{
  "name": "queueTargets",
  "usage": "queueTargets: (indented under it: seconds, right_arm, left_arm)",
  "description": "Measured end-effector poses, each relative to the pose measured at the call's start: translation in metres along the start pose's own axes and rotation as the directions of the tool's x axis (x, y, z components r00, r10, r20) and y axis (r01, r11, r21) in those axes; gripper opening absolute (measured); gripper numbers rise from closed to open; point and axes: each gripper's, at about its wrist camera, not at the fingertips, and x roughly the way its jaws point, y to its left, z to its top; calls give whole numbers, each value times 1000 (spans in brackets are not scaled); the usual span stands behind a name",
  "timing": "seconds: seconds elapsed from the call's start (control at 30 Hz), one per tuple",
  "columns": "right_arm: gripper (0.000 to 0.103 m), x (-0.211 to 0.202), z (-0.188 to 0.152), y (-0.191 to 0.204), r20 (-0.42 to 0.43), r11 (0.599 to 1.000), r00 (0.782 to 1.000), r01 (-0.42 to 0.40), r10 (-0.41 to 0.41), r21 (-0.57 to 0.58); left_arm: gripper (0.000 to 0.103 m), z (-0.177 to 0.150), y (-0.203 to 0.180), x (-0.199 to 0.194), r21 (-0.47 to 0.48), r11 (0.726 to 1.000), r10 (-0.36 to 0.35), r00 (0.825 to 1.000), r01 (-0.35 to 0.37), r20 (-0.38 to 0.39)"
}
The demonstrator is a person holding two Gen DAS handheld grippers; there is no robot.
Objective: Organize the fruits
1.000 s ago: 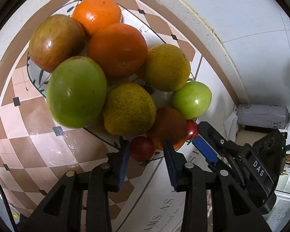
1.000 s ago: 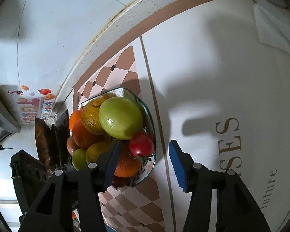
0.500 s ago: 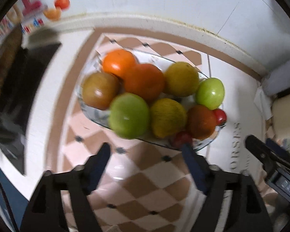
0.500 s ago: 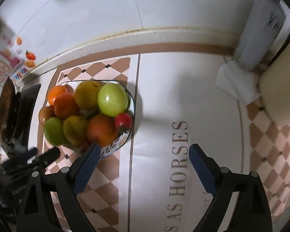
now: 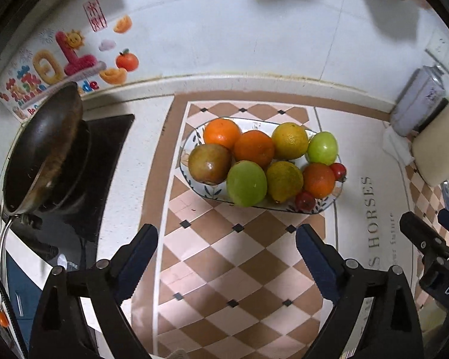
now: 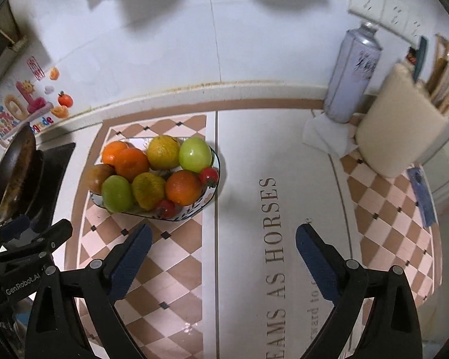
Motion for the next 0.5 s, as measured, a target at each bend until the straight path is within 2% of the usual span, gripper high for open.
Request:
queueTargets:
  seconds: [0.27, 0.5]
  right_arm:
    - [99, -86, -38, 18, 106, 1000, 994, 10, -10, -4]
    - [99, -153, -81, 27, 177, 1000, 984, -1, 0, 7]
  left_arm:
    - [94, -29, 20, -61, 1, 1000, -25, 996, 25, 91]
    - [94, -60, 31, -124, 32, 999, -32, 979, 26, 199]
